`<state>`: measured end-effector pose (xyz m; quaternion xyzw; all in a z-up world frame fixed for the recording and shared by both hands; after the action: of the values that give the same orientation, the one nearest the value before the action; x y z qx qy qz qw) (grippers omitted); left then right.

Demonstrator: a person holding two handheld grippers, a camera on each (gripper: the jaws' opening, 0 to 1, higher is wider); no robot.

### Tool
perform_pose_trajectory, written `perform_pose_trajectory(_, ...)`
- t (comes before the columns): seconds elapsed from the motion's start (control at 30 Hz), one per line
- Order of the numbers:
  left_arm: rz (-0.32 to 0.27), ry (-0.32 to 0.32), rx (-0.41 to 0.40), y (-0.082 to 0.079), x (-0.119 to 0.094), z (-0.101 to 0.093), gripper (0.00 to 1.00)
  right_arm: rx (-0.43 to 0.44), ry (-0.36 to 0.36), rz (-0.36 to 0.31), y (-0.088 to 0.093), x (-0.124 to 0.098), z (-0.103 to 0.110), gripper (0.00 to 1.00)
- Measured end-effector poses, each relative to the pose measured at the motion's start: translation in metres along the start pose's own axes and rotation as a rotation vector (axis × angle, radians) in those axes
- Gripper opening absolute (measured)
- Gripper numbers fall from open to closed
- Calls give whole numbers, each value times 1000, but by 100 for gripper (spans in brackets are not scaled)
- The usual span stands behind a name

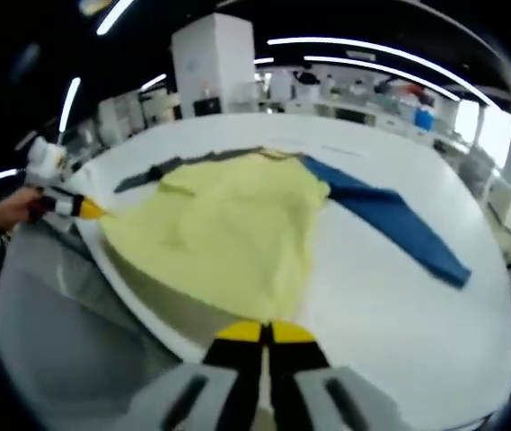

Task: Fold the garment on the visible template until the final outline fits inside the template.

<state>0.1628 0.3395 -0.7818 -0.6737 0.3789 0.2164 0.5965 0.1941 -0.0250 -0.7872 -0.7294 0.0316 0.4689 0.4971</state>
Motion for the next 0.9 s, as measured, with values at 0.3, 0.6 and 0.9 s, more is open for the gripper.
perform_pose_trajectory(0.3,90,15,-35,19,4,-3,0,23,-13,50,16,4,6,0)
perform_pose_trajectory(0.6,150,-10,52,30,7,-7,0,45,-36,78,27,4,12,0)
perform_pose_trajectory(0.9,190,-15,49,37,10,-4,0,63,-45,86,34,4,14,0)
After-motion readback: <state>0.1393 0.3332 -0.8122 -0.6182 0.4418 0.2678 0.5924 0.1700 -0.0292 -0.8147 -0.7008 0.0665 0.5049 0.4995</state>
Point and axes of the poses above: the point that each gripper's makers call its tool centre point, and the gripper's own axes: x roughly forward along the fingers, z roughly to its left, y roughly out of its underside, the point moved 3 cm from there along -x, roughly backward along the fingers, and after that the axes turned 10 degrees about -x, right-handed, at the moved point
